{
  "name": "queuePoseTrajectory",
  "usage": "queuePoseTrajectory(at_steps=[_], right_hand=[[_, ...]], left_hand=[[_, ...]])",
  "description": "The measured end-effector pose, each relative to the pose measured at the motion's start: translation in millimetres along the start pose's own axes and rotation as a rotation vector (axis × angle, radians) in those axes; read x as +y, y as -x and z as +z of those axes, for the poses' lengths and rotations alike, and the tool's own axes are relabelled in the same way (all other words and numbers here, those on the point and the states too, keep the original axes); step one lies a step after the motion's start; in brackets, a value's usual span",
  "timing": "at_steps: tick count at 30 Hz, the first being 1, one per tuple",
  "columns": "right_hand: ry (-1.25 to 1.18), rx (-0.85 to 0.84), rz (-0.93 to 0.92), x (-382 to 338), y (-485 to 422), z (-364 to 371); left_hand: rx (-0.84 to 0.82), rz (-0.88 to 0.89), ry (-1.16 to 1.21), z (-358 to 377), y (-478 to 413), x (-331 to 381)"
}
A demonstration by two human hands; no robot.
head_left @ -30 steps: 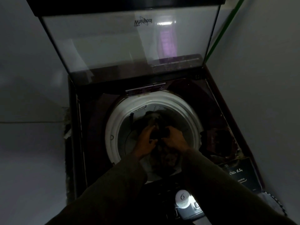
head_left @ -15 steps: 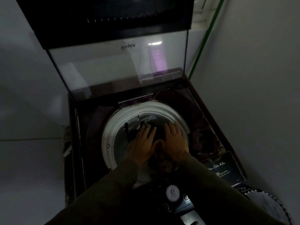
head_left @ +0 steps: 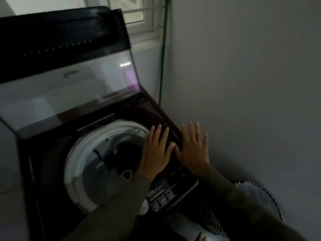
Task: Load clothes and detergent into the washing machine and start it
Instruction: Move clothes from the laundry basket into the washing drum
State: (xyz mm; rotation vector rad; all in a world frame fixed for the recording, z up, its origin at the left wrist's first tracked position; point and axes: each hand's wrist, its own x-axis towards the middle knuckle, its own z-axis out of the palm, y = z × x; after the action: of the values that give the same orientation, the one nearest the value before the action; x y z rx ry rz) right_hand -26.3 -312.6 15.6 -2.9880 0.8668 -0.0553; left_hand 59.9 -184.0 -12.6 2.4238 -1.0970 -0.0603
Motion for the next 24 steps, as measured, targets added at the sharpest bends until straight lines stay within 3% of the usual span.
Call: queuePoseTrajectory(at_steps=[6, 14, 24], right_hand=[[-0.021, -0.002, 0.126, 87.6, 24.7, -1.2], [-0.104, -0.097, 0.308, 198.0, 86.3, 25.1], [-0.251, -0.305, 0.492, 303.1, 181.1, 99.5]], left_hand=[[-0.019, 0.150, -0.246, 29.2, -17.5, 76.2], [-0.198, 0.307, -0.326, 96.1, -13.7, 174.4], [-0.454, 0.346, -0.329, 194.6, 32.1, 268.7]])
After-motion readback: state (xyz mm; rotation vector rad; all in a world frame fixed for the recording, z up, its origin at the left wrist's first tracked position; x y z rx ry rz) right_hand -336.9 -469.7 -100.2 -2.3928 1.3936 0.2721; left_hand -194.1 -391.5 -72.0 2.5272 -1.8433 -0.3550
